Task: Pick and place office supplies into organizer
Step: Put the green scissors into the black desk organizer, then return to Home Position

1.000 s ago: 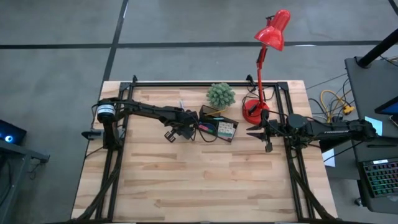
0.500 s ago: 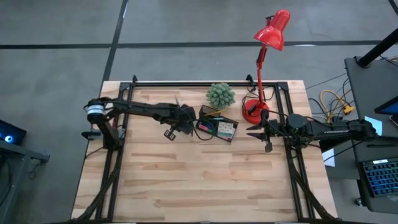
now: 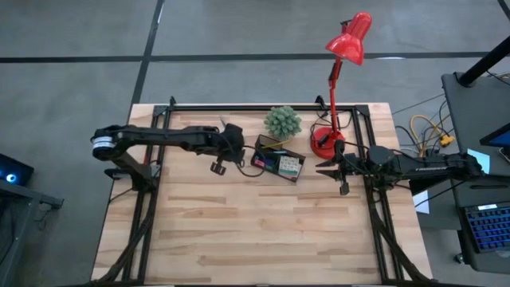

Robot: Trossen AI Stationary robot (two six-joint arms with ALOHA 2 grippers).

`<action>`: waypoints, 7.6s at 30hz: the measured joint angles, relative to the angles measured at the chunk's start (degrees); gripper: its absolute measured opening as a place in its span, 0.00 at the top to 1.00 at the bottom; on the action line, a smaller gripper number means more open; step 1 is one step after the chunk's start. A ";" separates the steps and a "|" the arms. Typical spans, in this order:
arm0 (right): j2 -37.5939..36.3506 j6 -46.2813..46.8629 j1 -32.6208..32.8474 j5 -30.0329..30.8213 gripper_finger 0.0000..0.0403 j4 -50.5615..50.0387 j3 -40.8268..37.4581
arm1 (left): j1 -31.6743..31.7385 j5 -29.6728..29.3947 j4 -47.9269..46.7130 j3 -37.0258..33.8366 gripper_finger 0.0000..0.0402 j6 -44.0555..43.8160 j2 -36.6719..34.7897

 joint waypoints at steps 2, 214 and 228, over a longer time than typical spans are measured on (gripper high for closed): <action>0.00 0.02 -0.02 0.02 0.82 -0.02 0.00 | -0.08 0.68 0.24 0.00 0.98 -1.63 -1.57; 0.01 0.03 -0.02 0.02 0.82 0.00 0.00 | -10.99 3.61 67.45 -55.36 1.00 -35.82 -52.40; 0.00 0.02 -0.02 0.02 0.82 0.00 0.00 | -10.97 3.00 47.62 -57.78 1.00 -34.39 -76.36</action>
